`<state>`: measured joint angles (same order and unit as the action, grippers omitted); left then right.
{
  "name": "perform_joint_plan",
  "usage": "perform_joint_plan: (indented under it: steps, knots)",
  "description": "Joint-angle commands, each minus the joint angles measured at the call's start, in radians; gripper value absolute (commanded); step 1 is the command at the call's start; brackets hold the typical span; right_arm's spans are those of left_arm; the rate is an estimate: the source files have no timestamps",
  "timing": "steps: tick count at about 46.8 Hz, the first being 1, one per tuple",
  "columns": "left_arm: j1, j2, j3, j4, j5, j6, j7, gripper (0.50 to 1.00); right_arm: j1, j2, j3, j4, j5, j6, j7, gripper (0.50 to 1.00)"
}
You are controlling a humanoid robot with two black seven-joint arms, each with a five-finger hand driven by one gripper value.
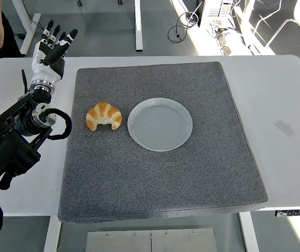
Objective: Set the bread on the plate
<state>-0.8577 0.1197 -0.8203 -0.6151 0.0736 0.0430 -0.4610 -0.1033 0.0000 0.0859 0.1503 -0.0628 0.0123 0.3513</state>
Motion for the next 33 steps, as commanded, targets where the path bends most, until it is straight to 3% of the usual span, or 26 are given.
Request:
perform_joint_plan:
  steps: [1, 33]
  knots:
    - [-0.001, 0.000, 0.009, 0.001, 0.005, 0.000, -0.001, 0.980, -0.001, 0.000, 0.000, 0.000, 0.000, 0.000, 0.000, 1.000]
    - [-0.012, 0.002, -0.002, 0.001, -0.006, 0.000, -0.001, 0.980, 0.001, 0.000, 0.000, 0.000, 0.000, 0.000, 0.000, 1.000]
